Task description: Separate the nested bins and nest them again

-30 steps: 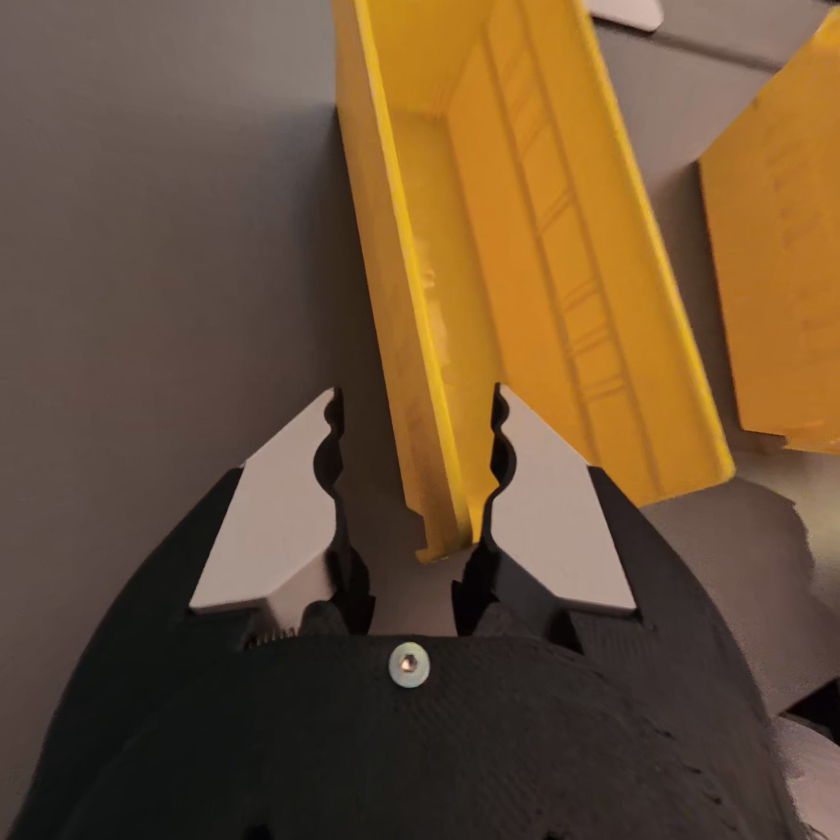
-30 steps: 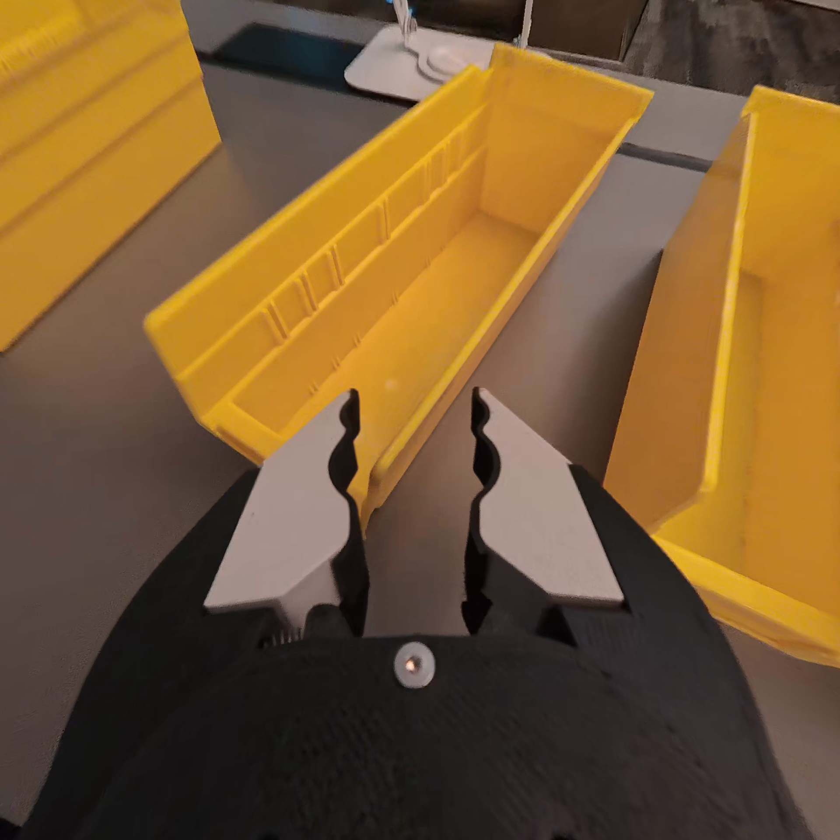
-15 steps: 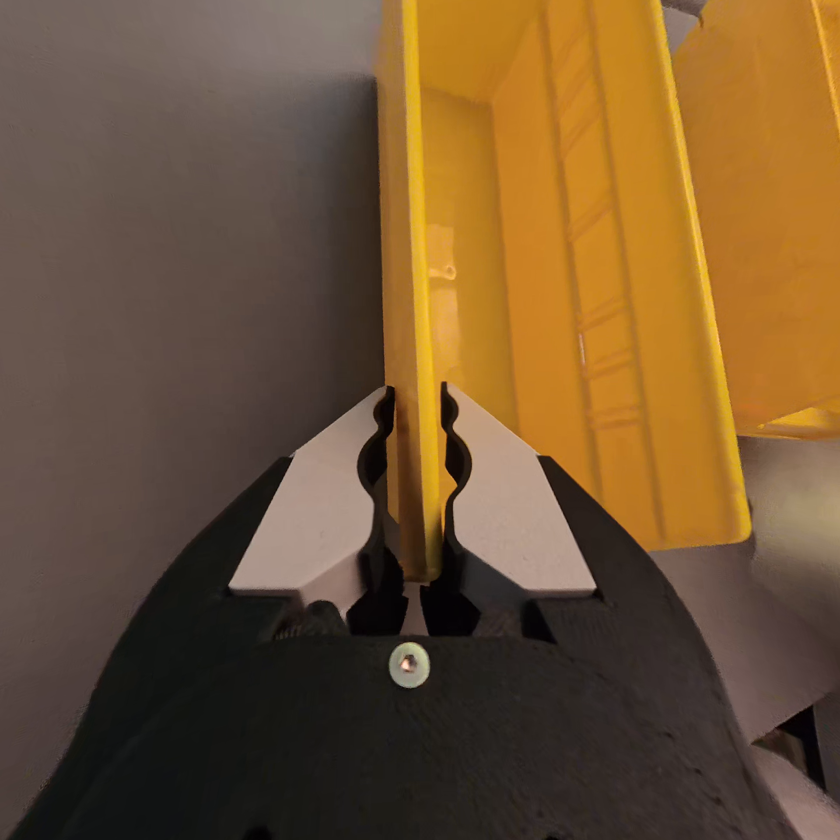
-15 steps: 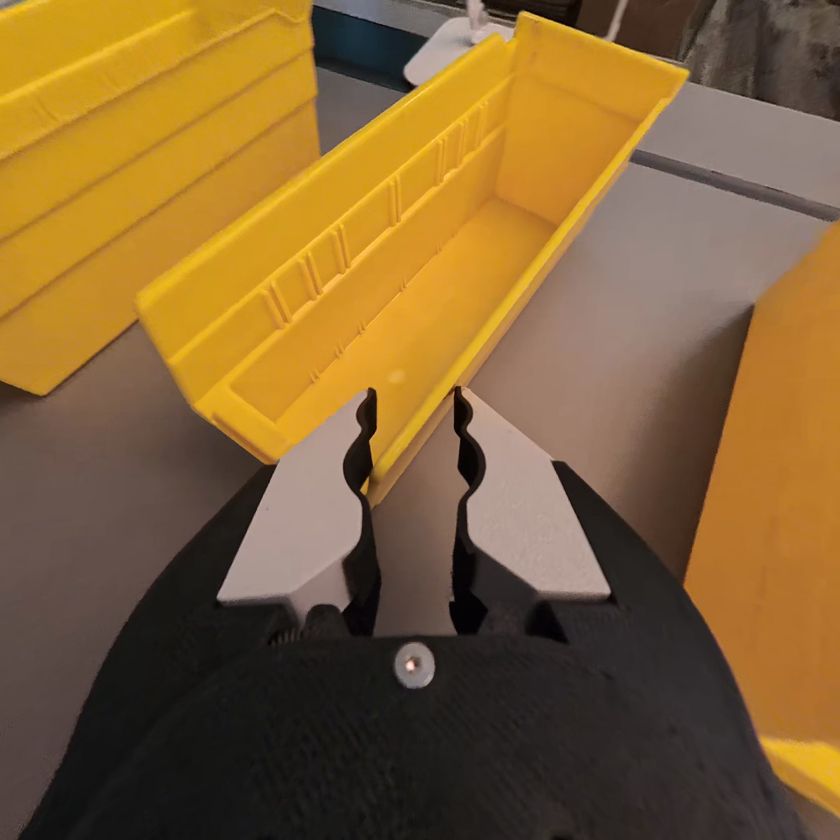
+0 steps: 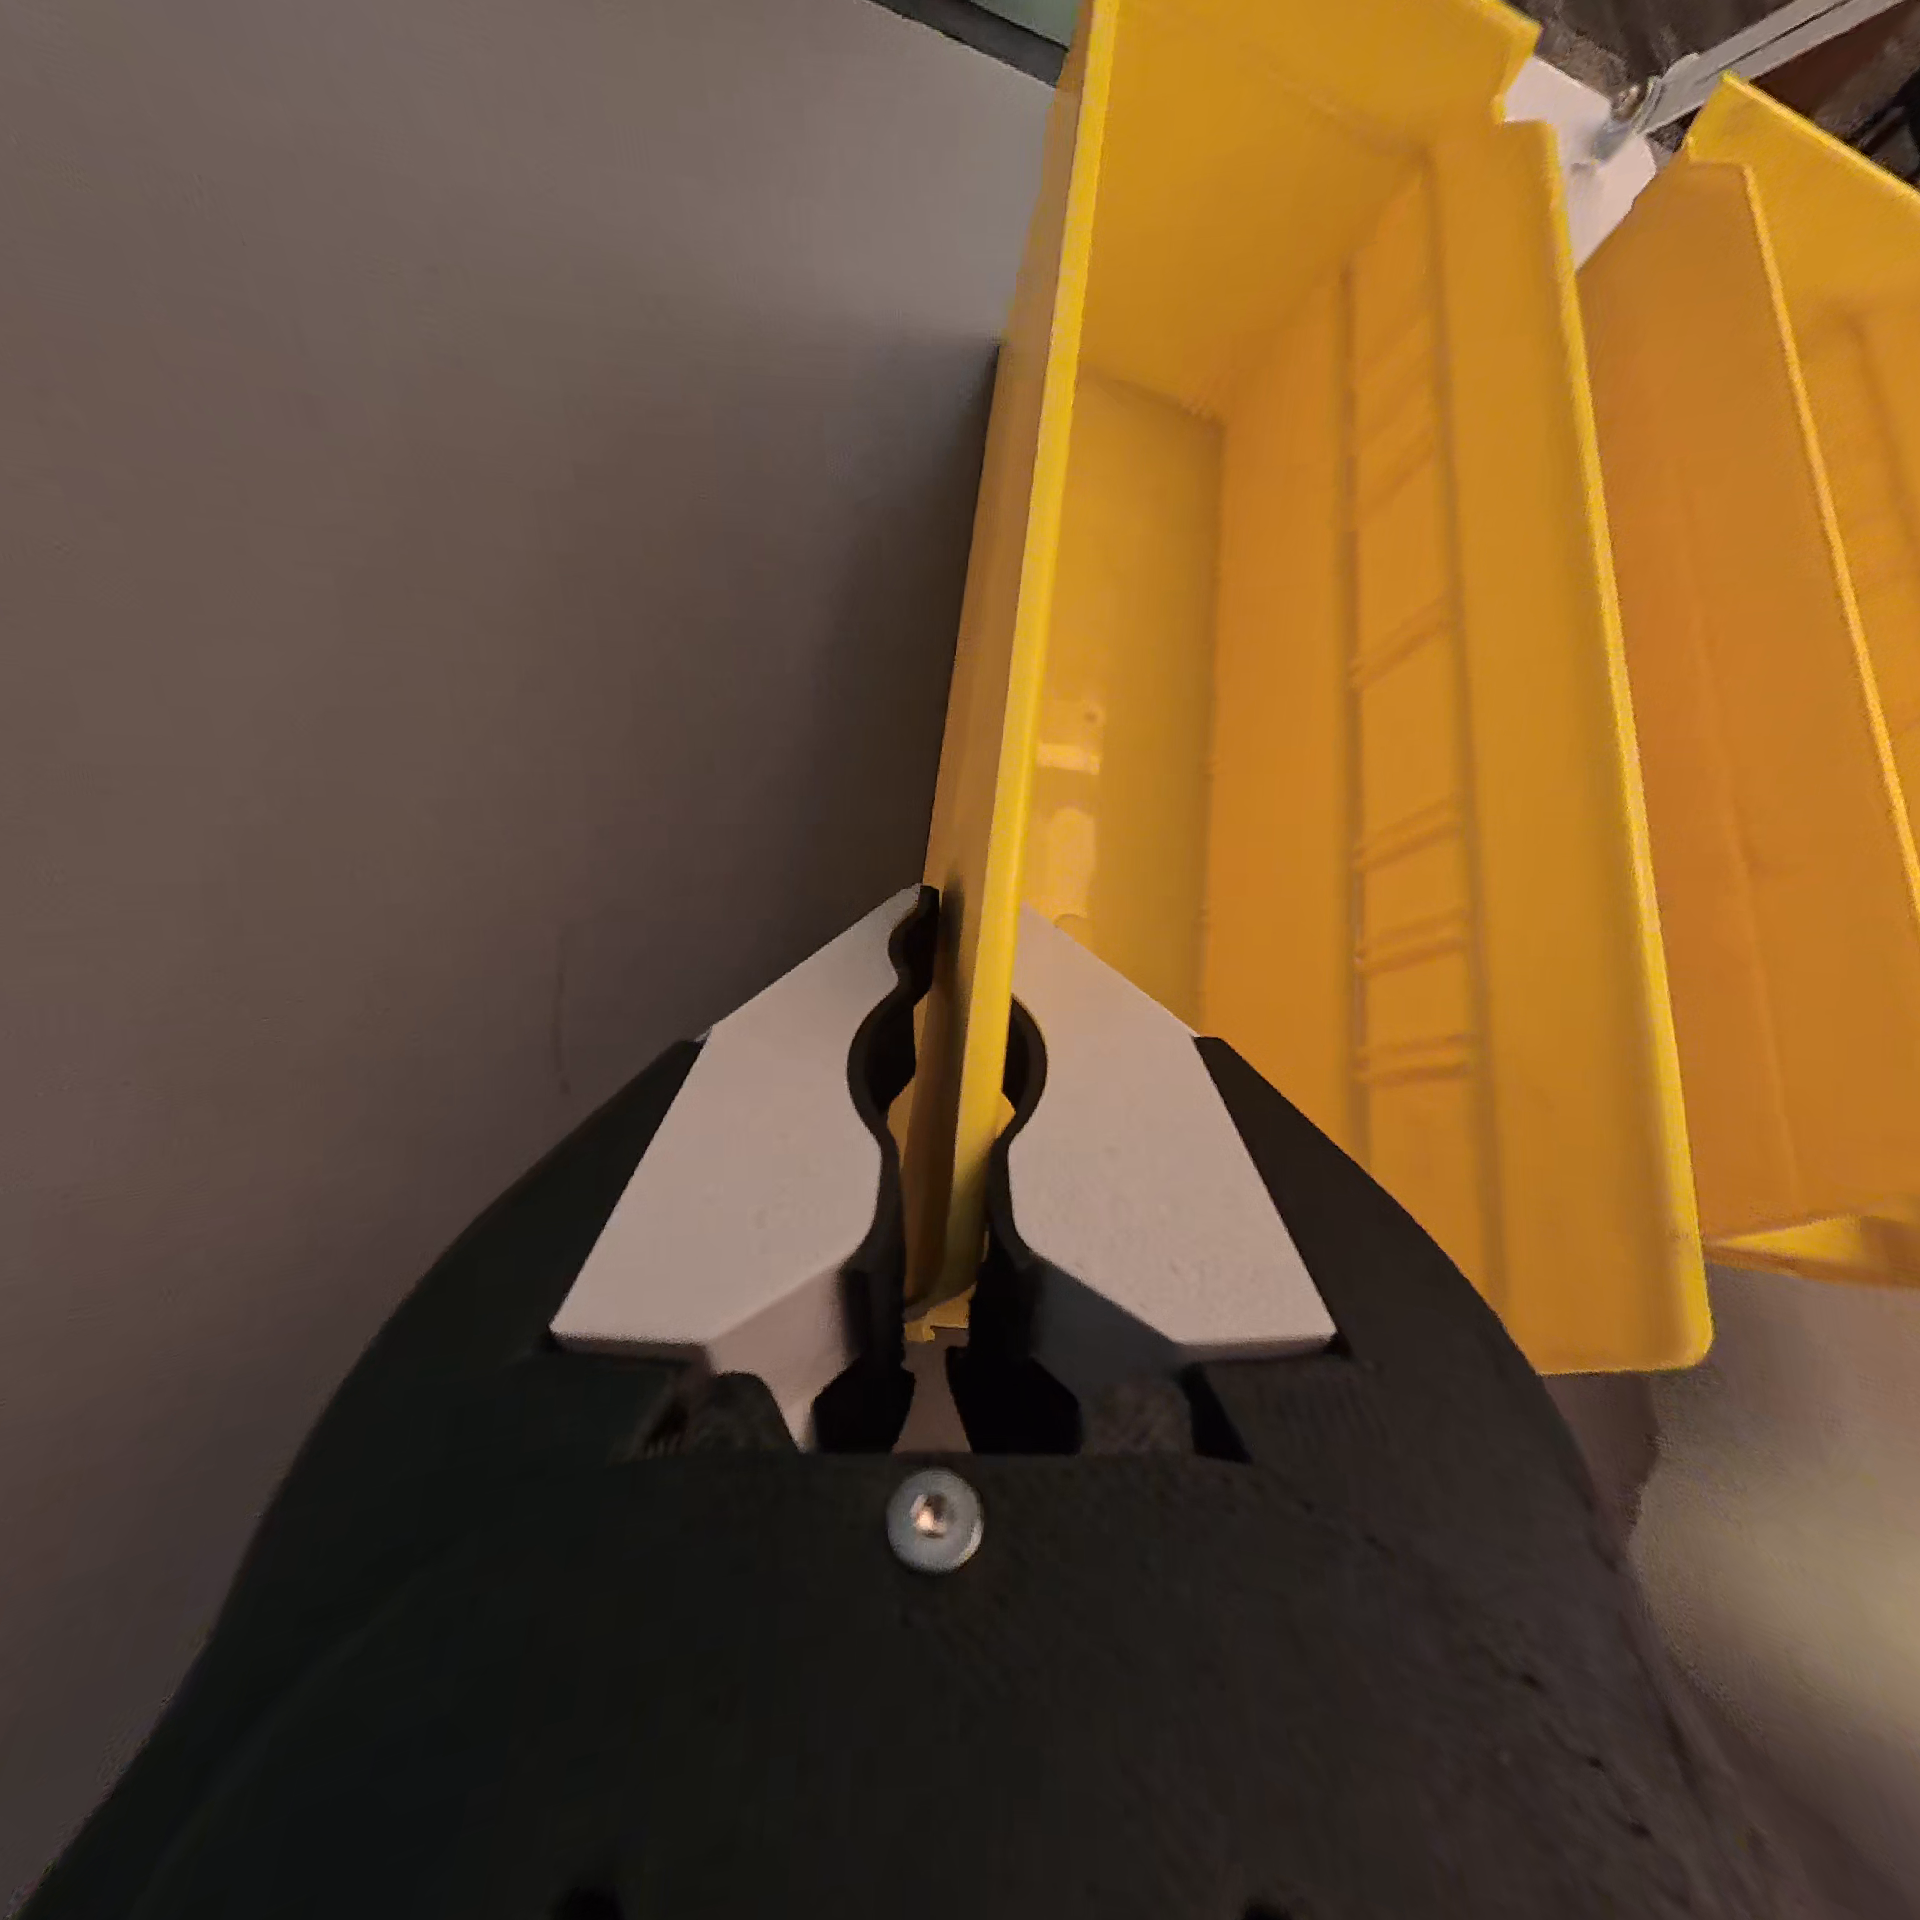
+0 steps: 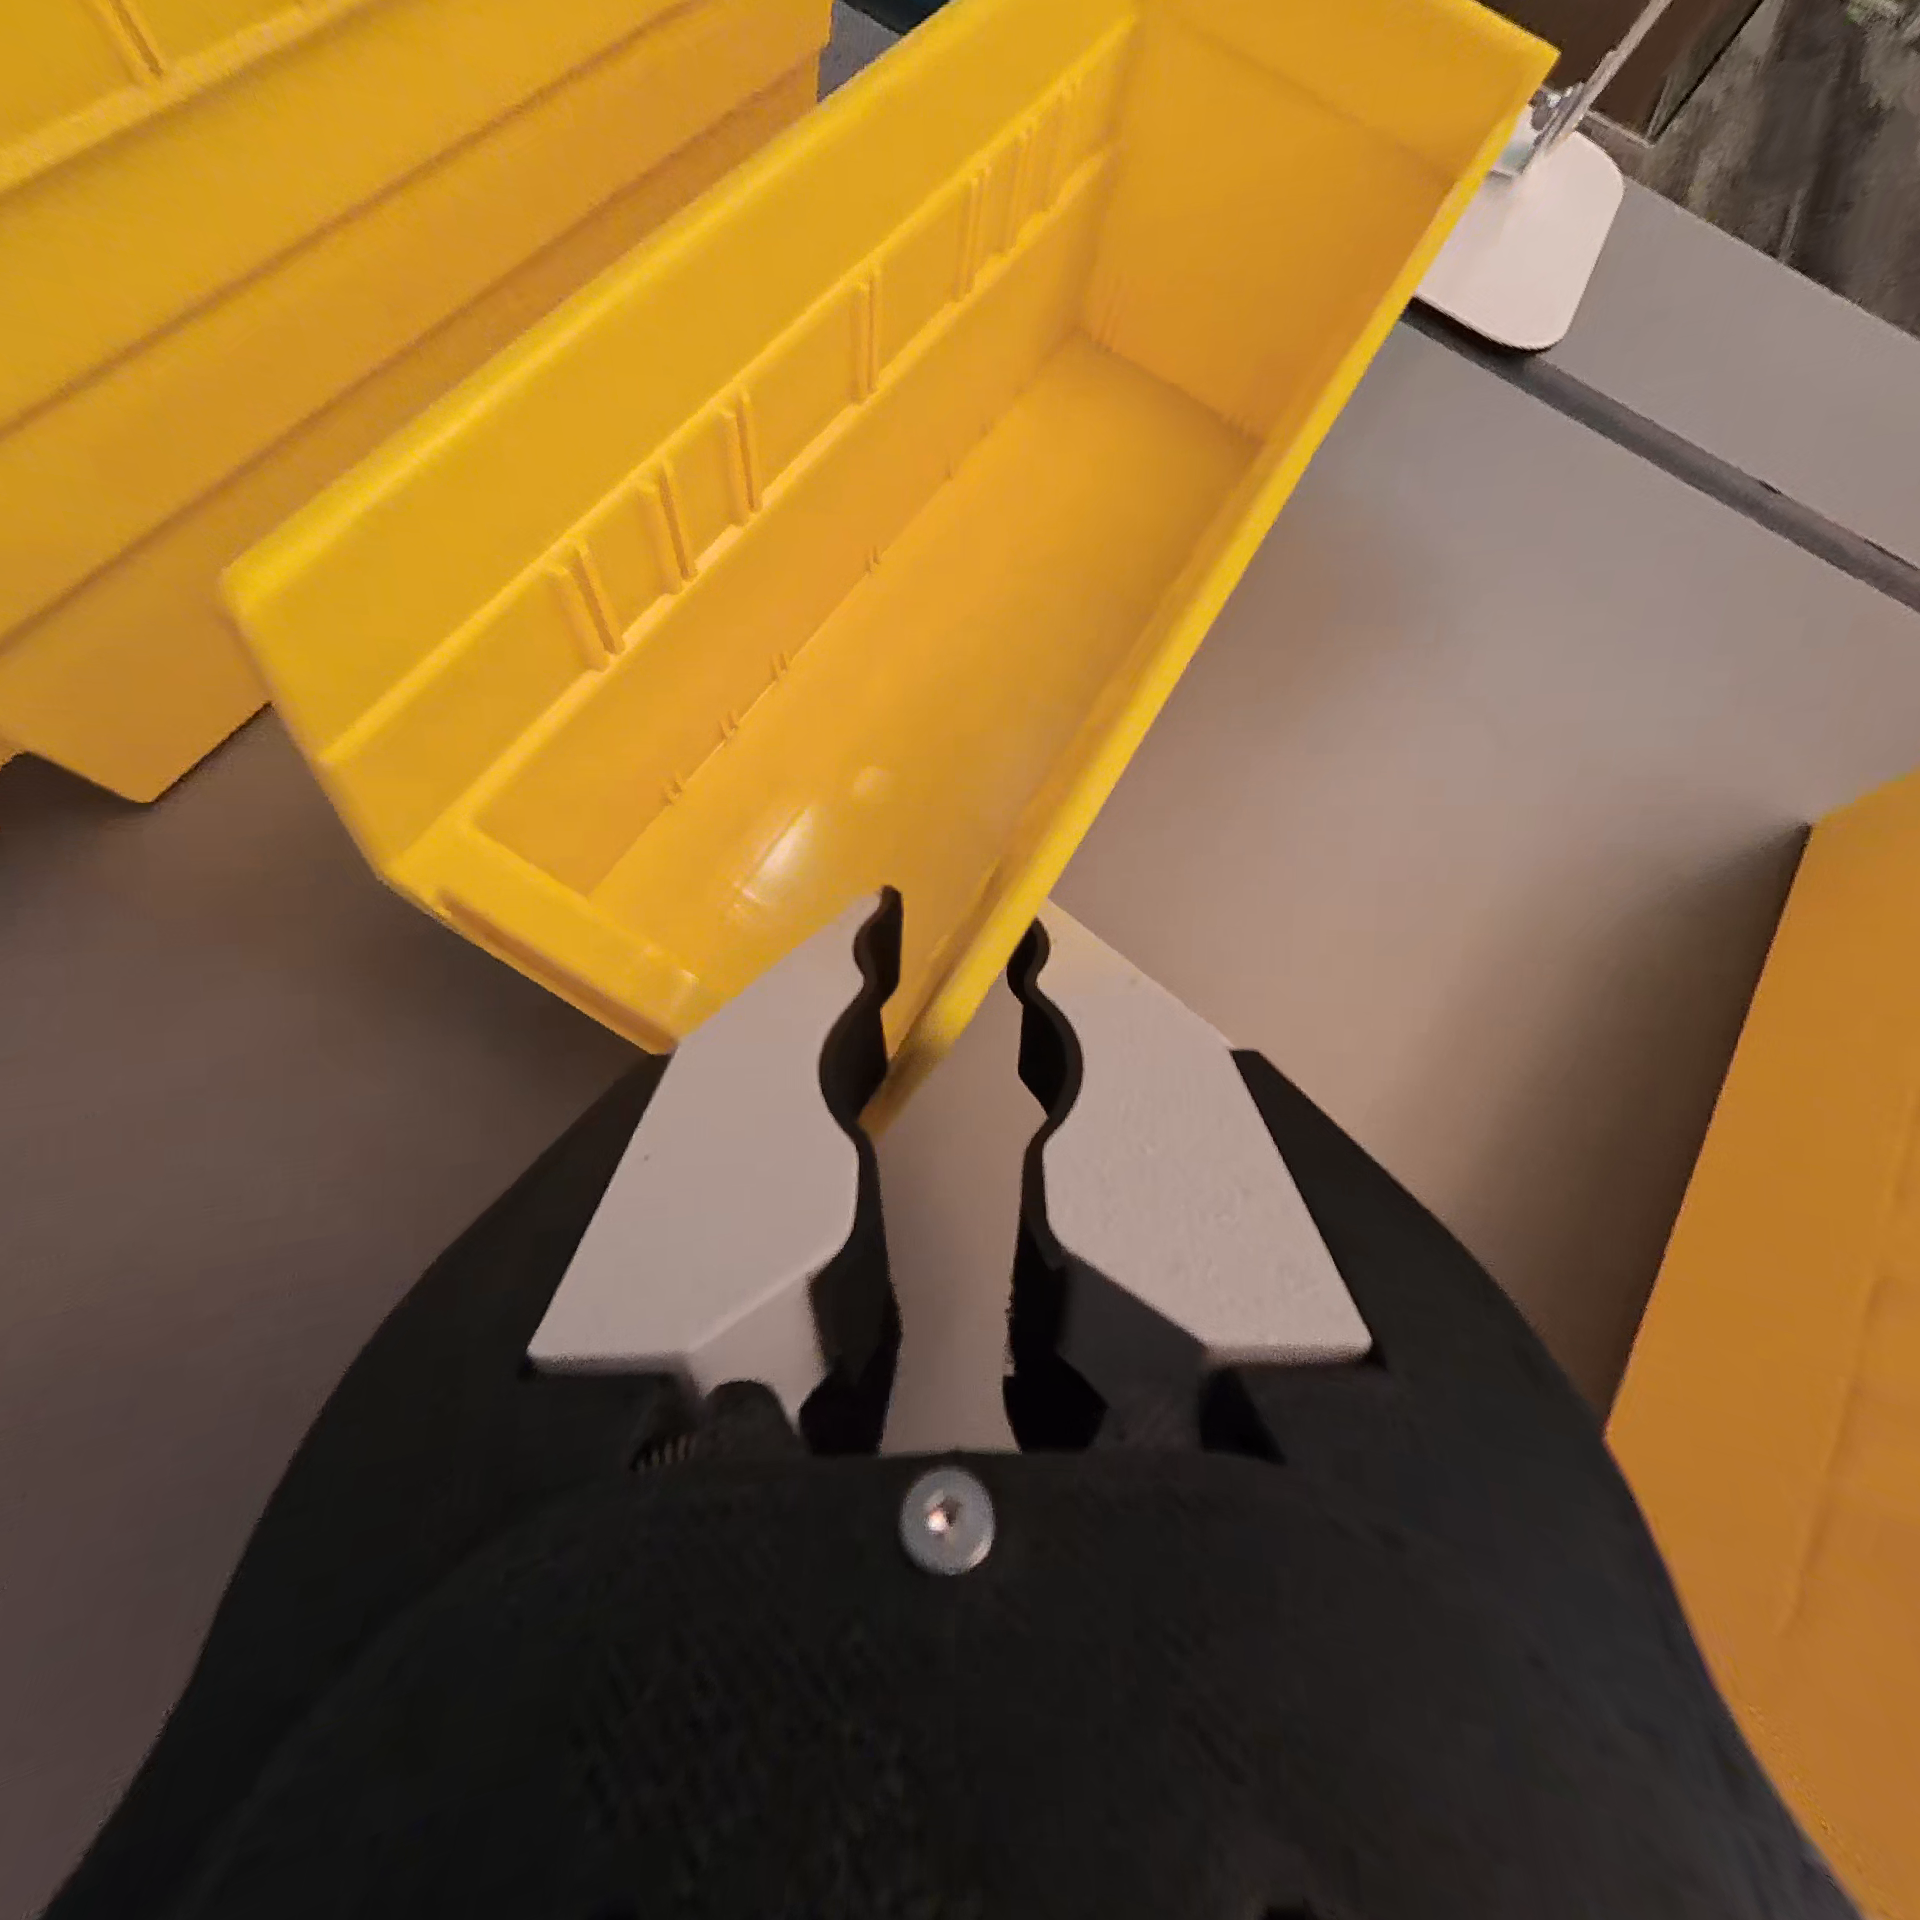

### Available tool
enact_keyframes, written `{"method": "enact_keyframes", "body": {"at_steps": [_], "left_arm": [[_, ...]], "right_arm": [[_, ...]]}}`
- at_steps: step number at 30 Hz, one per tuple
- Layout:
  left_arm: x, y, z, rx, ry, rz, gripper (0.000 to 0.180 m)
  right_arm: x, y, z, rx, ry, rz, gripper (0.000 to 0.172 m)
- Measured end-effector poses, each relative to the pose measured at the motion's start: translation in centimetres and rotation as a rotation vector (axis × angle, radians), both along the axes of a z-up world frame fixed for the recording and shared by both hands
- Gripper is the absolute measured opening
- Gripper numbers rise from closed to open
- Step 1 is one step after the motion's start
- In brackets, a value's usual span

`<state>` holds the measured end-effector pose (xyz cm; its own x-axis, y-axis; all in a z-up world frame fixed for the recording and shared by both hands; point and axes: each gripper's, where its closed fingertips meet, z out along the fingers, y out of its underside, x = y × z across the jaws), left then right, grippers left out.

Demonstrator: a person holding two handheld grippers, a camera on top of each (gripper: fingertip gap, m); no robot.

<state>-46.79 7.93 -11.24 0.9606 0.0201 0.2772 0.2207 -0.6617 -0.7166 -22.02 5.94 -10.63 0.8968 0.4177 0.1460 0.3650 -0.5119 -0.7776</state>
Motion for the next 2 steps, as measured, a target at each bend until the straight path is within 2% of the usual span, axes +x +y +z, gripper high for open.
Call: {"method": "enact_keyframes", "body": {"at_steps": [1,2], "left_arm": [[0.04,0.1,0.01,0.002,0.001,0.005,0.004],[0.09,0.22,0.01,0.002,0.0,0.005,0.004]], "right_arm": [[0.02,-0.02,-0.02,-0.003,0.015,-0.016,0.018],[0.06,0.02,0.0,-0.007,0.035,-0.035,0.016]]}}
